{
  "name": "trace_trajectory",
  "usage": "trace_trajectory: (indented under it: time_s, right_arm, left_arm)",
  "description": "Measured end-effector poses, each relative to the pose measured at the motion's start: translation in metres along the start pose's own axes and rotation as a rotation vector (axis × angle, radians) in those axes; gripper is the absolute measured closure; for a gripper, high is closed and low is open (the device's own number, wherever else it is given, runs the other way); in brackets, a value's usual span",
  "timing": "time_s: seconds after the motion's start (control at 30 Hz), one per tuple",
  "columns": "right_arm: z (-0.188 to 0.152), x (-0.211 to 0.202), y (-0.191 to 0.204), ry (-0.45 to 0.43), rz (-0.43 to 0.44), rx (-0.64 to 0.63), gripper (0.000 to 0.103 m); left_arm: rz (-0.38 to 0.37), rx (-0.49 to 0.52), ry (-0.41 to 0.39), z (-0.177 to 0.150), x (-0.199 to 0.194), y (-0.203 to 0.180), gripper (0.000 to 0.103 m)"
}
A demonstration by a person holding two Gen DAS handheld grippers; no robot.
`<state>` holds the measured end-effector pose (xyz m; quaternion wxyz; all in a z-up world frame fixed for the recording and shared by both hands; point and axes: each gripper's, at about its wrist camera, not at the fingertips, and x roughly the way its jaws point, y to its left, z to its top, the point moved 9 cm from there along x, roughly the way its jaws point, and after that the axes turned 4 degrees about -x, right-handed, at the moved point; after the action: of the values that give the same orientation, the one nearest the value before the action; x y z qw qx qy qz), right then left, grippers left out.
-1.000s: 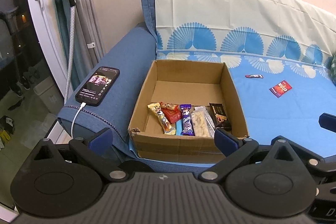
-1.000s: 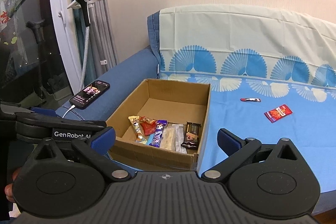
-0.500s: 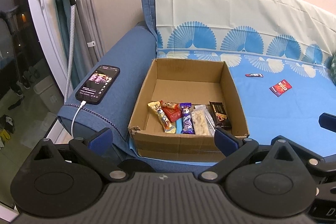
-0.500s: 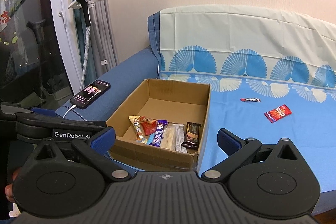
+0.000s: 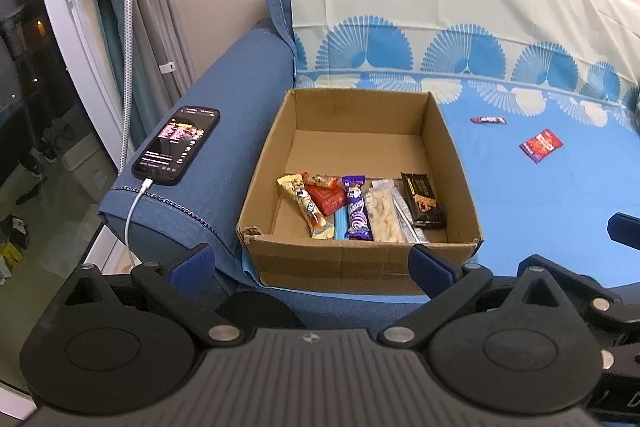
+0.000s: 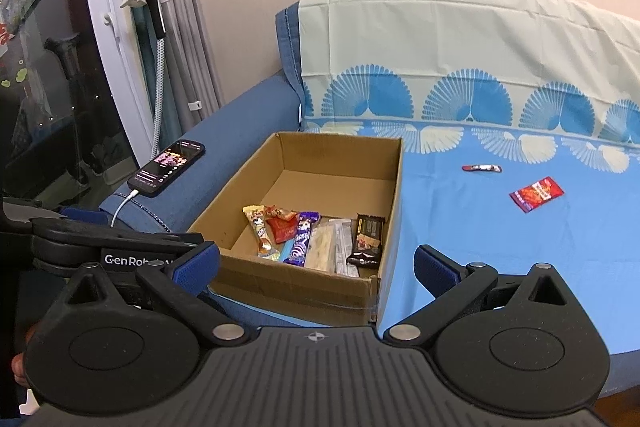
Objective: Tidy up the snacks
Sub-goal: 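Withdraw both open tools from the box and move toward the remaining snacks, then grasp the red Nescafe stick with the left tool while the right tool grasps the red spicy-strip packet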
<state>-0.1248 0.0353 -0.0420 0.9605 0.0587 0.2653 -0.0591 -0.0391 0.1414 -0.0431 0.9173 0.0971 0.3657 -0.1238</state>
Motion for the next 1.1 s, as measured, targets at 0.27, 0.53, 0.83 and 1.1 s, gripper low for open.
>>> trace_trajectory:
  time_s: [0.27,0.53,0.83,1.1]
  right_arm:
    - [-0.006,0.019,-0.019,0.04,0.0,0.046,0.001]
    - [-0.012,0.035,-0.055,0.067,-0.034,0.124,0.001]
    - [-0.003,0.041,-0.136,0.043,-0.165,0.235,0.001]
    - [-0.004,0.052,-0.233,0.036,-0.32,0.33,0.001]
  left_arm:
    - [0.005,0.034,0.05,0.003,0.023,-0.018,0.0]
    - [-0.028,0.088,0.103,0.013,0.049,-0.056,0.0]
    - [-0.11,0.171,0.095,0.046,0.07,-0.132,0.0]
    - [-0.195,0.261,0.101,0.088,0.114,-0.223,0.0]
